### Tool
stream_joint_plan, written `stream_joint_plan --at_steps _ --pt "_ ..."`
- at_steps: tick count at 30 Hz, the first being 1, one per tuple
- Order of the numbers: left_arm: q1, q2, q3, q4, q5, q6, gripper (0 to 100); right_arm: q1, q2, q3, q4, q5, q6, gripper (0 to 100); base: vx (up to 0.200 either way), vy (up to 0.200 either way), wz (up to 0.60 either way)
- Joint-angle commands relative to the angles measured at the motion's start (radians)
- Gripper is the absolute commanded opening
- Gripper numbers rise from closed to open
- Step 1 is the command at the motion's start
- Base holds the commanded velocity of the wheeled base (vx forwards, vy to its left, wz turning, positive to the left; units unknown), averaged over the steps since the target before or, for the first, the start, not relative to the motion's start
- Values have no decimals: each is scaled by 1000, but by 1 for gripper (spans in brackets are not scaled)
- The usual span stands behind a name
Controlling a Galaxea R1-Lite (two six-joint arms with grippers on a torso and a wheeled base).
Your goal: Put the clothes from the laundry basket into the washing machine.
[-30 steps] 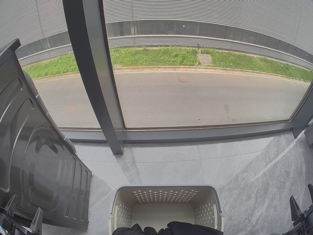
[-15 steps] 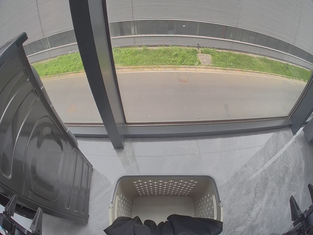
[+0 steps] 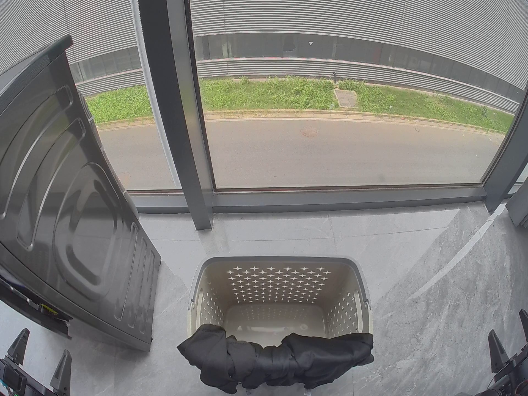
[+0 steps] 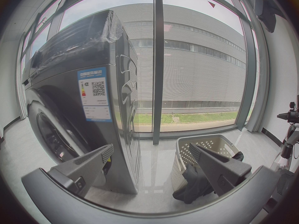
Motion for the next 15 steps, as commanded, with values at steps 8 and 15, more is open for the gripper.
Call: stream_joint_plan --at_steps 8,15 --pt "0 -15 18 0 0 2 100 0 -6 18 0 0 0 100 -75 0 0" --pt "0 -15 18 0 -5 -1 100 0 -6 18 0 0 0 100 0 0 0"
